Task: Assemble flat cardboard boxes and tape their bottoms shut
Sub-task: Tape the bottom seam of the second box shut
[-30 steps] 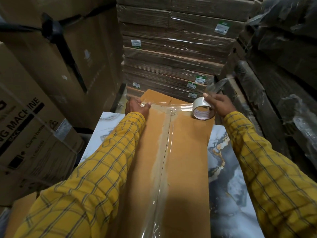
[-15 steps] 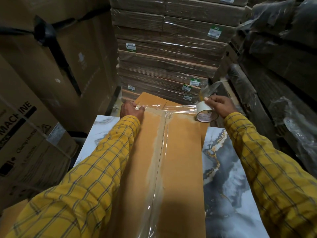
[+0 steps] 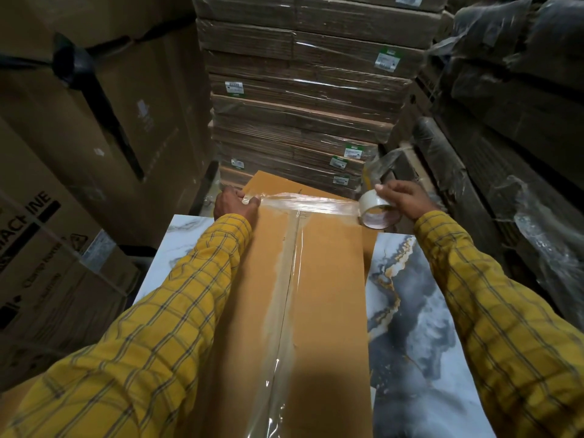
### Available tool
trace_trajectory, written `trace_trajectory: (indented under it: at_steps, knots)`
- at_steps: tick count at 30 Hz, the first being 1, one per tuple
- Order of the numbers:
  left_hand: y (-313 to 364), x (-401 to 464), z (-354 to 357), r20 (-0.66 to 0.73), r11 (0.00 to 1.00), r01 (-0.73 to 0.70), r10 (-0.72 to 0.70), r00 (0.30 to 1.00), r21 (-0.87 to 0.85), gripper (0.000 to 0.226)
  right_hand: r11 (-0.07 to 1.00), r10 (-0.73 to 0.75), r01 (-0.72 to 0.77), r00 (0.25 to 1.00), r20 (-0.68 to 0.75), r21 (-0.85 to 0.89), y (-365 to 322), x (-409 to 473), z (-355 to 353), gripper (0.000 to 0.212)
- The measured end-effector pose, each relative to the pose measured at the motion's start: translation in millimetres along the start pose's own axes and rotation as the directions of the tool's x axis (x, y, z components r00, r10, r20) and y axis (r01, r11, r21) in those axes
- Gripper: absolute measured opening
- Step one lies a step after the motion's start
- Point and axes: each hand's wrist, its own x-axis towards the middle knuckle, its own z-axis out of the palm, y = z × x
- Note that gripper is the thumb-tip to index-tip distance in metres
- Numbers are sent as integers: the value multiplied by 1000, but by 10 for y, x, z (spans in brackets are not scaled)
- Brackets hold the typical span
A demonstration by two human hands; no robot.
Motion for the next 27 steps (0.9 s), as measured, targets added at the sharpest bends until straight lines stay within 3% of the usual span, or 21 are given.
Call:
trace_trajectory:
  at_steps: [2, 6, 11, 18, 21, 23, 25, 26, 27]
  knots:
    - [-4, 1, -2, -1, 1000, -4, 4, 1000, -8, 39, 987, 12, -9, 1000, 19, -158, 53, 24, -56, 32]
    - [-8, 0, 4, -4, 1000, -5, 4, 1000, -12, 39, 956, 18, -3, 999, 50, -293, 181, -43, 9, 32]
    - [-9, 12, 13, 10, 1000, 10, -9, 1000, -12, 40, 932, 19, -30, 999, -34, -362, 329, -59, 93, 33]
    - [67, 65, 6, 9, 999, 33, -33, 999, -12, 30, 846, -75, -8, 988, -133, -534, 245, -209, 374, 71]
    - [129, 187, -21, 13, 988, 134, -134, 991, -72, 24, 792, -97, -9, 985, -141, -610, 207, -228, 467, 84]
    - [111, 373, -19, 91, 950, 292, -283, 955, -108, 49, 792, -97, -21, 982, -160, -610, 187, -235, 492, 87]
    - [74, 534, -6, 287, 929, 365, -332, 899, -68, 67, 791, -82, -36, 983, -164, -610, 185, -248, 500, 88]
    - [59, 600, -3, 375, 935, 351, -306, 875, -57, 51, 793, -74, -42, 984, -165, -607, 184, -260, 502, 90]
    - [36, 647, -11, 421, 952, 305, -275, 865, -5, 20, 797, -73, -44, 983, -169, -603, 203, -258, 501, 91]
